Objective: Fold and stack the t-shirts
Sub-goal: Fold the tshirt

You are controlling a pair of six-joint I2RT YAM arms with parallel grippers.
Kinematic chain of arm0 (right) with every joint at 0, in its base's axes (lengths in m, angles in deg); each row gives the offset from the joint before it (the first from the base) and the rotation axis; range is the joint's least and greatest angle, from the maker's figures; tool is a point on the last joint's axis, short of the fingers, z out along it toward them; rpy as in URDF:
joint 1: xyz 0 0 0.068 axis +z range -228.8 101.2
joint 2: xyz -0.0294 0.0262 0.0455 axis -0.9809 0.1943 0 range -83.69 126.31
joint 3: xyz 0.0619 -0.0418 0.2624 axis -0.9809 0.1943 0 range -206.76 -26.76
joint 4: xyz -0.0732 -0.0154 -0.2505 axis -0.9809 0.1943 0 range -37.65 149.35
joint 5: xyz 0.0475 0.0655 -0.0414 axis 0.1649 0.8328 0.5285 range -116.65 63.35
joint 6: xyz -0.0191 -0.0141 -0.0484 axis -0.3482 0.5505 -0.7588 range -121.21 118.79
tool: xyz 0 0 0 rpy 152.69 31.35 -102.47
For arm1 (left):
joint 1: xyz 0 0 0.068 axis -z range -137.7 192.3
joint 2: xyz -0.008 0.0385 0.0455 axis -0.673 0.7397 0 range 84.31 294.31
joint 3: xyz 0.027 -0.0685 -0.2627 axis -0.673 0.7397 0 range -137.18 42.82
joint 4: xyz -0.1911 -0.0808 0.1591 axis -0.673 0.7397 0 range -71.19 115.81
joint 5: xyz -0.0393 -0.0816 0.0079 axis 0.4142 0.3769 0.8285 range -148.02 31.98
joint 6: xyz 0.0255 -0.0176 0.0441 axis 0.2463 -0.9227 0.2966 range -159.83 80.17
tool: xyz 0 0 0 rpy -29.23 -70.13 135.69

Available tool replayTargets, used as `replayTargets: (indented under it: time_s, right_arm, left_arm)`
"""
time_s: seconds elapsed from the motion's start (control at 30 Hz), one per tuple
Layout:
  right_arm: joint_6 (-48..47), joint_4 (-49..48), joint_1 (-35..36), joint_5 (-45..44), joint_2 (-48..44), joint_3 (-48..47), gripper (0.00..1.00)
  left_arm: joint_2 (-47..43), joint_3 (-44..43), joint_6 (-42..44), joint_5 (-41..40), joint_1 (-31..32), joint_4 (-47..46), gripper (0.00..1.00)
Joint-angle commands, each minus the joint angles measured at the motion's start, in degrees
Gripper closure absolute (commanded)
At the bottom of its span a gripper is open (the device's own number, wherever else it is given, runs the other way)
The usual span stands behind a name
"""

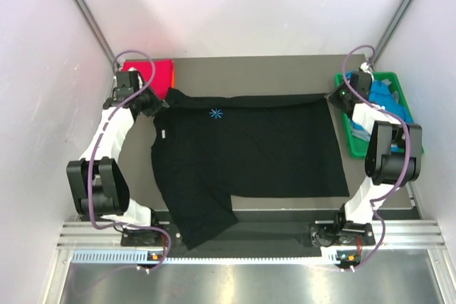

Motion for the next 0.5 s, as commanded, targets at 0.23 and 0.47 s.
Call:
replayTargets:
  time_s: [0.23, 0.47]
  right_arm:
    - [-2.66, -1.04, -0.92, -2.08, -6.50, 5.73, 1.00]
    - [-3.54, -0.69, -0.93, -2.52, -7.21, 9.34, 1.00]
  left_arm:
    - [-7.17, 7.75, 0.49, -0.17, 0.23, 4.79, 1.00]
    - [-10.78, 15.59, 0.67, 0.89, 0.15, 4.18, 1.00]
